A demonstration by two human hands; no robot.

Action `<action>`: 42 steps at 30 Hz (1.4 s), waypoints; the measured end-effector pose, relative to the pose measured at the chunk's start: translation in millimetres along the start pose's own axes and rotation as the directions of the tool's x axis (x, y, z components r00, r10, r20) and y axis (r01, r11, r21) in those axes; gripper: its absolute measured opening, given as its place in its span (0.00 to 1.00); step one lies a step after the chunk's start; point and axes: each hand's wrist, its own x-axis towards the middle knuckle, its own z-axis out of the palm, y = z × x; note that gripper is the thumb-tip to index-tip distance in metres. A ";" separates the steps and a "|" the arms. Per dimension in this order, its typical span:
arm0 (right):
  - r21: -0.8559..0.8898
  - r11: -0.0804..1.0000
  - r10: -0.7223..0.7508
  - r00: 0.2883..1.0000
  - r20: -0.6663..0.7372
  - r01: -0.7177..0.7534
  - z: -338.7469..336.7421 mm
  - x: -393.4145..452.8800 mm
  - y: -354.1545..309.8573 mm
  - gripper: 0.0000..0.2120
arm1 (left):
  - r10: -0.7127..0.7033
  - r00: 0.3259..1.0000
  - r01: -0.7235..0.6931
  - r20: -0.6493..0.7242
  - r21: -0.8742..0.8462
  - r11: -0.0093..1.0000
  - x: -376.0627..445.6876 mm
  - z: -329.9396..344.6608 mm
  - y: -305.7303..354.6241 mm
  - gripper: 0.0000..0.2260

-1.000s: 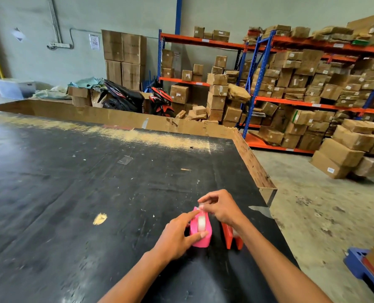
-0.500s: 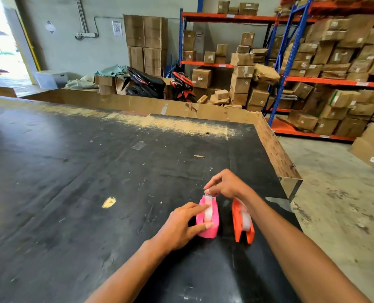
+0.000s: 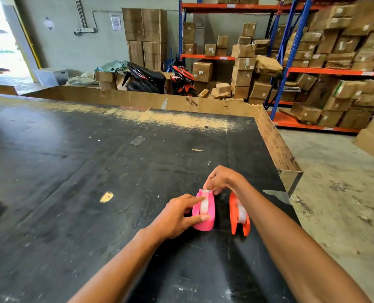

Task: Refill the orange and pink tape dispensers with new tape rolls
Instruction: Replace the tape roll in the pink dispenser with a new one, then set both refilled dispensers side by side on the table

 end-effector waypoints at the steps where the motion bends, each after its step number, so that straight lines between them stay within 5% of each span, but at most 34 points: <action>1: 0.005 1.000 -0.006 1.000 -0.023 0.006 1.0 -1.4 1.4 0.08 | -0.001 1.000 0.001 0.000 -0.021 1.000 0.6 0.5 -1.3 0.24; 10: -0.147 0.979 -0.192 0.899 -0.393 0.145 -12.0 -54.0 25.9 0.04 | -0.058 0.998 0.054 -0.011 -0.195 0.979 1.4 11.2 3.7 0.29; 15: -0.160 0.971 -0.236 0.837 -0.494 0.180 -25.0 -101.4 42.5 0.06 | -0.001 0.994 0.001 -0.112 -0.001 1.000 -3.6 7.9 12.2 0.31; 19: -0.198 0.967 -0.236 0.844 -0.481 0.157 -25.8 -149.2 53.0 0.06 | 0.208 0.959 -0.190 -0.193 0.108 0.976 -15.9 7.6 41.0 0.24; 23: -0.271 0.961 -0.142 0.932 -0.334 0.050 -13.8 -208.3 66.0 0.08 | 0.356 0.934 -0.358 0.038 0.111 0.927 -38.2 21.7 77.5 0.16; 26: -0.389 0.919 -0.003 0.988 -0.156 -0.058 3.2 -250.9 77.6 0.15 | 0.375 0.862 -0.430 0.343 0.101 0.897 -54.7 40.0 92.2 0.23; 31: -0.497 0.828 0.248 0.965 -0.088 -0.259 44.9 -291.3 94.9 0.30 | 0.347 0.717 -0.573 0.604 0.228 0.787 -82.7 65.7 95.0 0.25; 36: -0.440 0.853 0.190 0.952 -0.240 -0.282 77.8 -287.2 81.6 0.16 | 0.360 0.778 -0.544 0.515 0.266 0.796 -95.1 46.2 70.4 0.18; 42: -0.443 0.895 -0.056 0.973 -0.222 -0.050 108.5 -219.3 4.2 0.16 | 0.136 0.954 -0.234 0.266 0.379 0.895 -95.7 -41.1 -0.3 0.20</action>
